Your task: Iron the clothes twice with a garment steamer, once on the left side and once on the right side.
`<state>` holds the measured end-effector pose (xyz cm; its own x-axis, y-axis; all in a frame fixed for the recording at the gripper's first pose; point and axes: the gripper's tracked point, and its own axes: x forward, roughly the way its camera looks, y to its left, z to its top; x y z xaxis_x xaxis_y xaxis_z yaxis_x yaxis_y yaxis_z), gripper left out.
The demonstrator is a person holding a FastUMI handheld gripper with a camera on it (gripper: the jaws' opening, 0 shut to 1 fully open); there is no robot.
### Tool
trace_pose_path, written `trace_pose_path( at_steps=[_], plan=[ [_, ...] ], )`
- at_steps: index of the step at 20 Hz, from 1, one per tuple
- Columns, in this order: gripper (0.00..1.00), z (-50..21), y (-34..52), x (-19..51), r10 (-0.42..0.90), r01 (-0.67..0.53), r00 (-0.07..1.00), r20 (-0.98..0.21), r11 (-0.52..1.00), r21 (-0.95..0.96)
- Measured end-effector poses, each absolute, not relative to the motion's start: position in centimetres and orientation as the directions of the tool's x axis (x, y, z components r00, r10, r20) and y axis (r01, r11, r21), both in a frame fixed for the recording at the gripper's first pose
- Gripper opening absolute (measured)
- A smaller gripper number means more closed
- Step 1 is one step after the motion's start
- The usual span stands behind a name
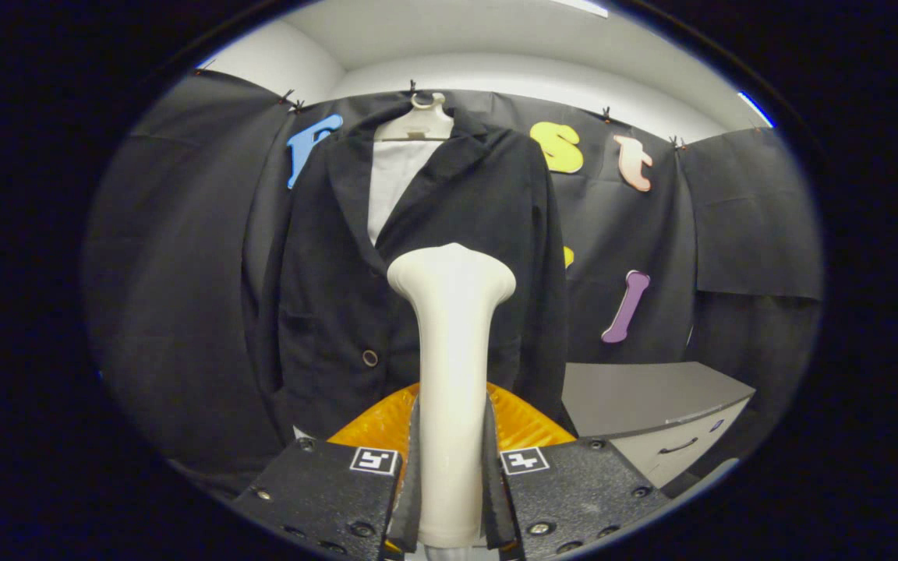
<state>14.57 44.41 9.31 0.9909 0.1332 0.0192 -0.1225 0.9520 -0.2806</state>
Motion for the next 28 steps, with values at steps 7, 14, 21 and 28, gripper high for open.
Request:
trace_pose_path(
  at_steps=[7, 14, 21, 28],
  plan=[
    [0.35, 2.9, 44.2, 13.7, 0.111, -0.135, 0.990, -0.093, 0.936, -0.324],
    [0.35, -1.9, 42.2, 13.9, 0.058, -0.118, 0.981, -0.183, 0.934, -0.338],
    [0.35, -6.8, 39.9, 14.8, 0.003, -0.100, 0.958, -0.286, 0.941, -0.325],
    [0.35, -10.9, 38.7, 15.1, -0.036, -0.088, 0.943, -0.331, 0.932, -0.351]
  ],
)
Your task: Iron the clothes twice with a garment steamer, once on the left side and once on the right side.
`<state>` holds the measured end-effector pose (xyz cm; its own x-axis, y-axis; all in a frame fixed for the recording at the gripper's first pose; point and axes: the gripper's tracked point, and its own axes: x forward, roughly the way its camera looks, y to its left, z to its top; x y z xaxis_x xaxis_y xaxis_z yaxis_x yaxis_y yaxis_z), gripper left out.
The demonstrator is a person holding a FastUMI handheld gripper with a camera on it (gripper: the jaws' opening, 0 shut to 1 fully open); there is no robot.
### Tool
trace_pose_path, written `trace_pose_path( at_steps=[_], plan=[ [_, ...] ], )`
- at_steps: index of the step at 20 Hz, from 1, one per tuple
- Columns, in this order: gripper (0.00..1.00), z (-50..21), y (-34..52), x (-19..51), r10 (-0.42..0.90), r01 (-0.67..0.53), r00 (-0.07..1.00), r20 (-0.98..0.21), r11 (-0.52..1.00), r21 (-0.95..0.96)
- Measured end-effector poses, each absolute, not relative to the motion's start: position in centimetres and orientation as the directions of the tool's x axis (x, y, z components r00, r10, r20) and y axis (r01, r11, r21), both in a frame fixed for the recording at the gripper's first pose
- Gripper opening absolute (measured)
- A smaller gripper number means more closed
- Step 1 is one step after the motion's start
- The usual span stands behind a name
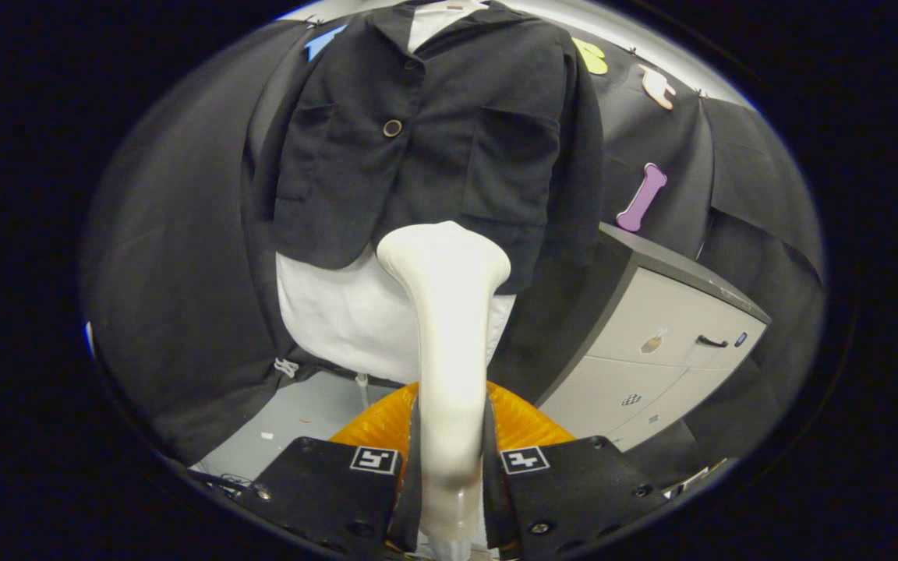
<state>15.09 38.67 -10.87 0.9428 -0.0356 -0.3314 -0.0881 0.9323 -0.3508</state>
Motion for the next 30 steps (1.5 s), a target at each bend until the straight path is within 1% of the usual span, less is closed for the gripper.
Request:
trace_pose_path(
  at_steps=[2, 4, 6, 9, 11, 13, 16, 18, 26, 30],
  plan=[
    [0.35, -10.2, 39.4, 13.8, -0.025, -0.084, 0.956, -0.293, 0.932, -0.354],
    [0.35, -7.8, 41.0, 12.8, 0.008, -0.089, 0.975, -0.221, 0.930, -0.356],
    [0.35, -4.0, 43.1, 11.5, 0.054, -0.096, 0.990, -0.132, 0.936, -0.339],
    [0.34, 3.5, 46.6, 10.1, 0.130, -0.112, 0.991, 0.038, 0.945, -0.308],
    [0.35, 8.5, 49.7, 9.7, 0.195, -0.142, 0.969, 0.149, 0.942, -0.304],
    [0.34, 12.6, 52.4, 9.6, 0.250, -0.170, 0.939, 0.237, 0.934, -0.313],
    [0.34, 17.1, 56.3, 10.0, 0.316, -0.198, 0.880, 0.356, 0.923, -0.330],
    [0.34, 19.2, 58.7, 11.3, 0.365, -0.236, 0.840, 0.400, 0.912, -0.335],
    [0.35, 27.4, 65.0, 17.4, 0.400, -0.248, 0.770, 0.497, 0.905, -0.345],
    [0.35, 28.8, 66.6, 19.3, 0.395, -0.216, 0.762, 0.513, 0.902, -0.375]
  ],
)
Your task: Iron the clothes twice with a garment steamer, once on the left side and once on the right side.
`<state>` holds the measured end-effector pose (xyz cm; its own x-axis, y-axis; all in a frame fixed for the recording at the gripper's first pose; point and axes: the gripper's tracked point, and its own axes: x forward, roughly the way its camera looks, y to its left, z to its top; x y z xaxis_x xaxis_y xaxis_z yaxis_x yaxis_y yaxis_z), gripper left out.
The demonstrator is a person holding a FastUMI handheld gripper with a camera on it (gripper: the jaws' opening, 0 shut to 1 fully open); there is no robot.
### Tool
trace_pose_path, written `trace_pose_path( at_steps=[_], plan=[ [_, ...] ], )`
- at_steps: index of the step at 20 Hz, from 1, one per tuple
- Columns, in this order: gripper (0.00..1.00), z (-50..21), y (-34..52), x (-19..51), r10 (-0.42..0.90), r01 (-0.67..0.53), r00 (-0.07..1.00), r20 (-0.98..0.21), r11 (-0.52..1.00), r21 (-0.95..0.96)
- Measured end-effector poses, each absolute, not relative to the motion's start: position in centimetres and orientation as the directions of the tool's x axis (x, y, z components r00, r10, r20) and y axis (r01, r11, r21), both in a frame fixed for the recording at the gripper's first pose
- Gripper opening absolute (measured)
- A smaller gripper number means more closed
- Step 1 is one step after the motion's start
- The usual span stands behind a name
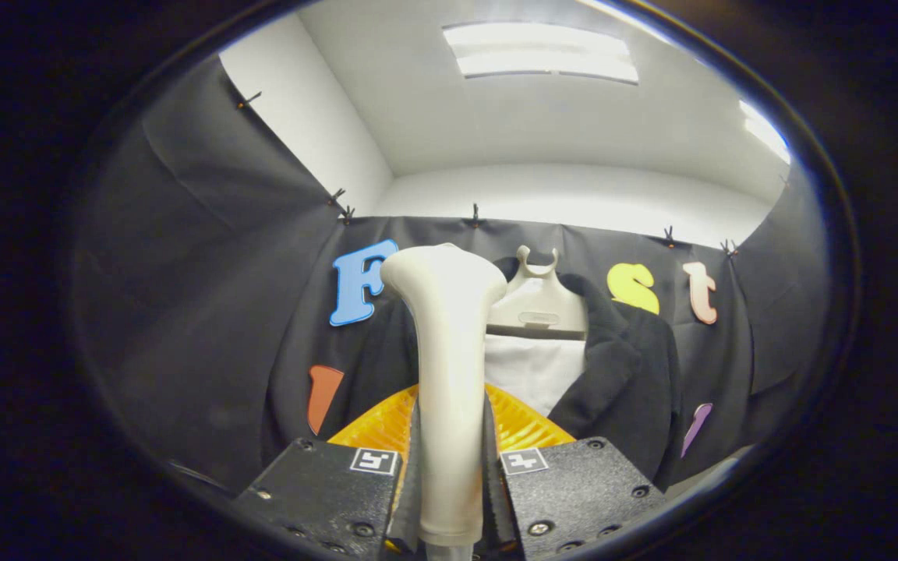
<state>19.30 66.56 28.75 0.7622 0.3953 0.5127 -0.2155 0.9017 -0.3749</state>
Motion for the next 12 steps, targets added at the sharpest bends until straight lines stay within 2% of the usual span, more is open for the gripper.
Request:
trace_pose_path(
  at_steps=[12],
  plan=[
    [0.34, 21.2, 64.7, 19.3, 0.406, -0.246, 0.824, 0.395, 0.885, -0.395]
  ],
)
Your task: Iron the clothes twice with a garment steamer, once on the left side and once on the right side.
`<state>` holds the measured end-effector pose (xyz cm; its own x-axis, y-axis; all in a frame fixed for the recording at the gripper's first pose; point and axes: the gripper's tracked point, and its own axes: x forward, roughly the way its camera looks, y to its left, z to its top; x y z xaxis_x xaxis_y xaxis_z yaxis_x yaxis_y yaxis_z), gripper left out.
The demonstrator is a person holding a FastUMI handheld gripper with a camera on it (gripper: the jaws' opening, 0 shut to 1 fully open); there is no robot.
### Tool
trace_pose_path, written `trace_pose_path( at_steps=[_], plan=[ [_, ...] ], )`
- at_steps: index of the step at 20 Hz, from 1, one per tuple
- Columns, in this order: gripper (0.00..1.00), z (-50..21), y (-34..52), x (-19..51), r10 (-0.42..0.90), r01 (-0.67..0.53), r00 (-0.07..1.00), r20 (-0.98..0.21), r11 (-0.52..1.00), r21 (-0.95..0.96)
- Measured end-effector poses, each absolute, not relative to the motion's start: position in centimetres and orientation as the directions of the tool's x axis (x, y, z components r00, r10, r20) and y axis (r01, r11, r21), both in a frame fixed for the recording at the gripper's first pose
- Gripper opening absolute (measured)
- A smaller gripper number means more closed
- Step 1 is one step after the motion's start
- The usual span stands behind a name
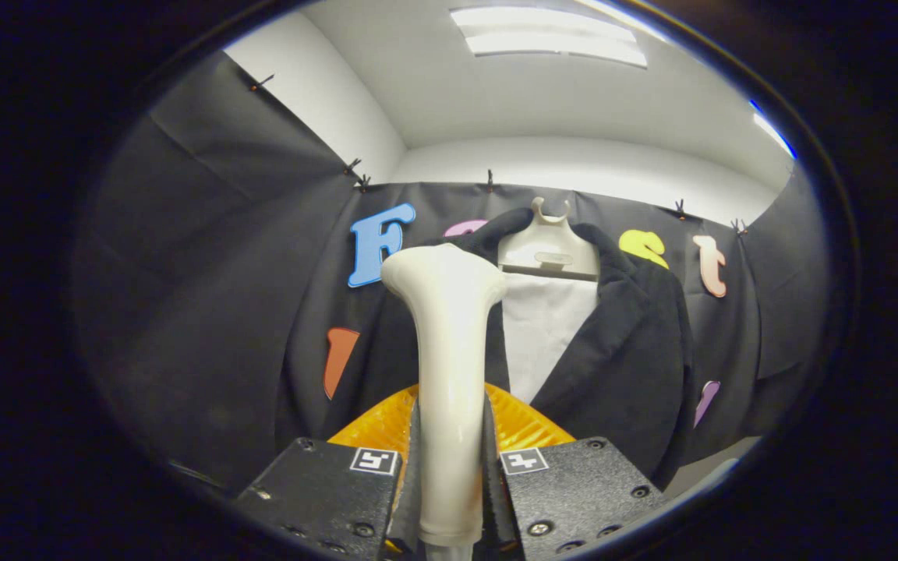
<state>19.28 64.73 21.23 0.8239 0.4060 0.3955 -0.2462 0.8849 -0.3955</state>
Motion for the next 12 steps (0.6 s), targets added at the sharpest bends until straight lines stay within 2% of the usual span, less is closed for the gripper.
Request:
trace_pose_path(
  at_steps=[12],
  plan=[
    [0.35, 13.7, 61.5, 18.9, 0.367, -0.236, 0.893, 0.261, 0.875, -0.422]
  ],
)
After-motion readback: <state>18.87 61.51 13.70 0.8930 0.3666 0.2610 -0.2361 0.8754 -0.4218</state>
